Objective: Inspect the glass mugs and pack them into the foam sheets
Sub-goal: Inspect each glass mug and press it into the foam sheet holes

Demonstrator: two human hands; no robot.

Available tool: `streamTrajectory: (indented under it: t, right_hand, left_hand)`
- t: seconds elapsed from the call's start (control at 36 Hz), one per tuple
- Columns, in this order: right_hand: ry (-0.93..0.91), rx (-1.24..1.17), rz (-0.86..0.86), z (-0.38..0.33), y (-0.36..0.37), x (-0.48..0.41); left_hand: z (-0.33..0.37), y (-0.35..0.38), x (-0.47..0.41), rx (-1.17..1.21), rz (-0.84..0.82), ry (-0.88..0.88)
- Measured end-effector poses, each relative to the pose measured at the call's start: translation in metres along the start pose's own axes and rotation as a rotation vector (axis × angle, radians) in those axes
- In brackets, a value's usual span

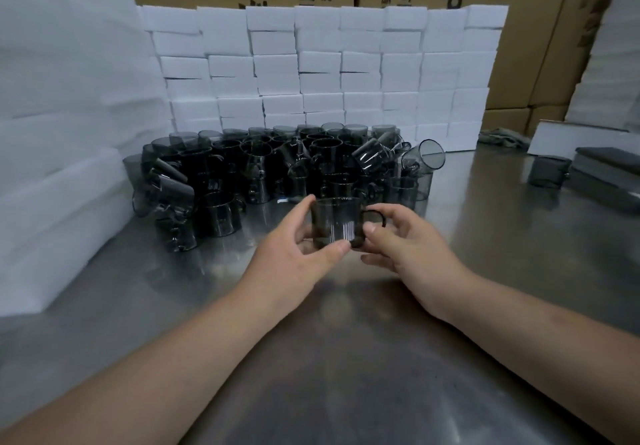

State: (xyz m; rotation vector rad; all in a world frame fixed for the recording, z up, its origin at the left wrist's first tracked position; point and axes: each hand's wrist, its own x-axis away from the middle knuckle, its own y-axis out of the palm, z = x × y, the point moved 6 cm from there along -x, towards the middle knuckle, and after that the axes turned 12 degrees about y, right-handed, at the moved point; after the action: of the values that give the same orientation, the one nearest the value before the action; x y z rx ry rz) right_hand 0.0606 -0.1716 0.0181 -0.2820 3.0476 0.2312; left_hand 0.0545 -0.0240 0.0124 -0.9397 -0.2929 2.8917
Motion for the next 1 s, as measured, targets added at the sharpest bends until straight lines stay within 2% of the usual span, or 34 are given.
streamTrajectory:
  t: [0.22, 0.33, 0.47, 0.75, 1.0]
  right_hand:
    - [0.139, 0.036, 0.011, 0.000, 0.006, -0.002]
    - [0.110, 0.030, 0.011, 0.002, 0.004, -0.002]
    - [0.109, 0.038, -0.098, 0.000, 0.003, -0.002]
    - [0.125, -0.028, -0.191, 0.000, 0.004, -0.002]
    - [0.061, 0.078, -0.106, -0.002, 0.005, 0.000]
  left_hand:
    - [0.000, -0.004, -0.001, 0.015, 0.048, -0.018]
    - [0.010, -0.004, 0.002, -0.024, 0.039, 0.010]
    - [0.018, -0.002, 0.005, -0.082, 0.062, 0.032]
    - [0.024, 0.002, 0.006, -0.045, 0.048, 0.027]
    - [0.022, 0.004, 0.005, -0.012, 0.007, 0.068]
